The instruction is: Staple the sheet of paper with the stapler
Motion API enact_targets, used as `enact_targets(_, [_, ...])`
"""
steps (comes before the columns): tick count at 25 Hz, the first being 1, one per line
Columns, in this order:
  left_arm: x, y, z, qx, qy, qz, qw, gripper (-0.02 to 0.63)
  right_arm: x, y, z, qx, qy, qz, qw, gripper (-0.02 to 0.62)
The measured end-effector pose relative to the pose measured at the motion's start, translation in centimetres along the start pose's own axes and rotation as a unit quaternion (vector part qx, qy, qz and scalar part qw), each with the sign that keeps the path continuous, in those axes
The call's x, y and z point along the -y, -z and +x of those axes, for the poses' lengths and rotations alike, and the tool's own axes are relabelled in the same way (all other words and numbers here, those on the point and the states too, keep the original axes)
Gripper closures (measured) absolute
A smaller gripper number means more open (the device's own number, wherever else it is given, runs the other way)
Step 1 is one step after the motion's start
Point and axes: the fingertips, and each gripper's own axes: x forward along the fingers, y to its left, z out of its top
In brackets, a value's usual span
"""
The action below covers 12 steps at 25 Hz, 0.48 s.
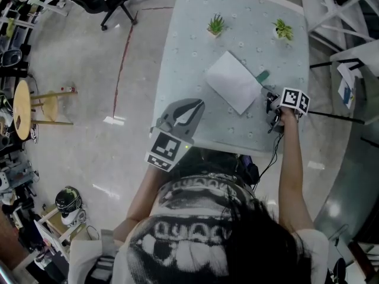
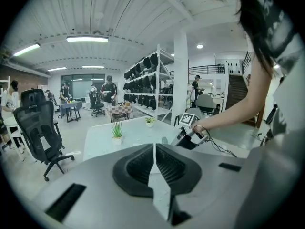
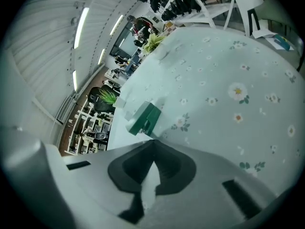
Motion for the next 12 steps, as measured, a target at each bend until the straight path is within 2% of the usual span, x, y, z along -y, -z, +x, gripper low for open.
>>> enact_targets(12, [-1.9,2.2,-1.5,-0.01,0.024,-0.008,0.9996,0.594,-0.9,-0.2,1.4,-0.005,0.01,0.029,1.0,0.595])
